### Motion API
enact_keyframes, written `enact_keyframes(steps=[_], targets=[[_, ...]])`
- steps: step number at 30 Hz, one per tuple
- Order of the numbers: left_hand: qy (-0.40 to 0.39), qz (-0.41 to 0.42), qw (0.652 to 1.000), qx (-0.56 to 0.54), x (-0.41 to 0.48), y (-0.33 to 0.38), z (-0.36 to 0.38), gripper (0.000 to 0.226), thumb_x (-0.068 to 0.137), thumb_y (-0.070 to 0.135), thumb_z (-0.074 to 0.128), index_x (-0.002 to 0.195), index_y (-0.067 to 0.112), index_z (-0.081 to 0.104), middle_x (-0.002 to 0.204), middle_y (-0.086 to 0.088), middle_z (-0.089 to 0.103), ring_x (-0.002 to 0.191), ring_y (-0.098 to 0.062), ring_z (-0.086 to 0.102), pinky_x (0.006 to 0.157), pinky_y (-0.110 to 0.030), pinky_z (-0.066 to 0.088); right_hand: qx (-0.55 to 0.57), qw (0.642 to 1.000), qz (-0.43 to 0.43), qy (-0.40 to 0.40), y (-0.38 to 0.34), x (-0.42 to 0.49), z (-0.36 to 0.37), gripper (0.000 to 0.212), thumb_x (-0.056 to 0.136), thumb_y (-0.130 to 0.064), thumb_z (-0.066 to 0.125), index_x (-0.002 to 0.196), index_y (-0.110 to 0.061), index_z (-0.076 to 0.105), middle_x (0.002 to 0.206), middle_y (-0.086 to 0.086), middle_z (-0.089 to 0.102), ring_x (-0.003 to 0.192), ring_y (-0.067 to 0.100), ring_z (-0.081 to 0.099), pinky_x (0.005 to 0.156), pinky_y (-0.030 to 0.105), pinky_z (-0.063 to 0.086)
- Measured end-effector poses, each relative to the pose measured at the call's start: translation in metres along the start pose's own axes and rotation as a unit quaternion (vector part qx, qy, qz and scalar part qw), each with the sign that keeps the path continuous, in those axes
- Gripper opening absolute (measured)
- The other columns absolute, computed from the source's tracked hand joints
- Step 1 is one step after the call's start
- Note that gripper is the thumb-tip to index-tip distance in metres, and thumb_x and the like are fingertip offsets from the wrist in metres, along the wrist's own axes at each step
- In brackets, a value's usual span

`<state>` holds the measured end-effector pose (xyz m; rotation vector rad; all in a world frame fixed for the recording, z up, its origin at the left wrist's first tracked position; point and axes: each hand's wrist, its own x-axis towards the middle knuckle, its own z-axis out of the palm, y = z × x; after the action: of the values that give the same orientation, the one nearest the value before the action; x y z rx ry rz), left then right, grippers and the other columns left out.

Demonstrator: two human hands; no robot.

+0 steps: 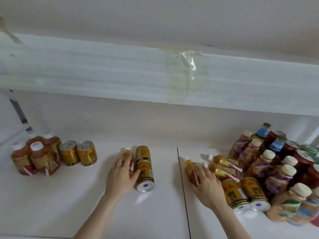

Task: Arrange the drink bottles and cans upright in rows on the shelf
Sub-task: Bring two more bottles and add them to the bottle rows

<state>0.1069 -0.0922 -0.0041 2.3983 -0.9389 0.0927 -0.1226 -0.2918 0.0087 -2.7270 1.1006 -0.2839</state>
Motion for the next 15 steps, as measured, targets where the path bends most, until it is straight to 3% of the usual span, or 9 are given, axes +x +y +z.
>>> enact_keyframes(steps=[6,10,15], targets=[[-0.056,-0.099,0.993,-0.023,0.032,-0.030,0.017,0.074,0.084,0.060,0.051,0.146,0.028,0.027,0.138,-0.010,0.050,0.121,-0.032,0.050,0.094,-0.044,0.048,0.025,0.999,0.022,-0.033,0.010,0.024,0.023,0.069,0.087,-0.050,0.050,0.146,-0.027,0.021,0.137,0.006,0.044,0.122,0.028,0.047,0.087,0.040,0.050],[-0.078,-0.149,0.982,-0.085,0.047,-0.029,0.024,0.072,0.083,0.051,0.061,0.144,0.025,0.032,0.128,-0.008,0.059,0.113,-0.030,0.057,0.089,-0.035,0.045,0.047,0.998,0.033,-0.015,0.010,0.037,0.029,0.062,0.087,-0.048,0.052,0.141,-0.026,0.030,0.129,0.008,0.052,0.114,0.029,0.054,0.076,0.039,0.054],[-0.059,-0.214,0.964,-0.149,0.058,-0.032,0.026,0.068,0.072,0.039,0.073,0.132,0.024,0.045,0.117,-0.007,0.062,0.105,-0.031,0.058,0.090,-0.041,0.048,0.075,0.995,0.065,0.002,0.006,0.044,0.029,0.055,0.084,-0.045,0.056,0.132,-0.025,0.037,0.116,0.007,0.060,0.100,0.029,0.062,0.068,0.040,0.054]])
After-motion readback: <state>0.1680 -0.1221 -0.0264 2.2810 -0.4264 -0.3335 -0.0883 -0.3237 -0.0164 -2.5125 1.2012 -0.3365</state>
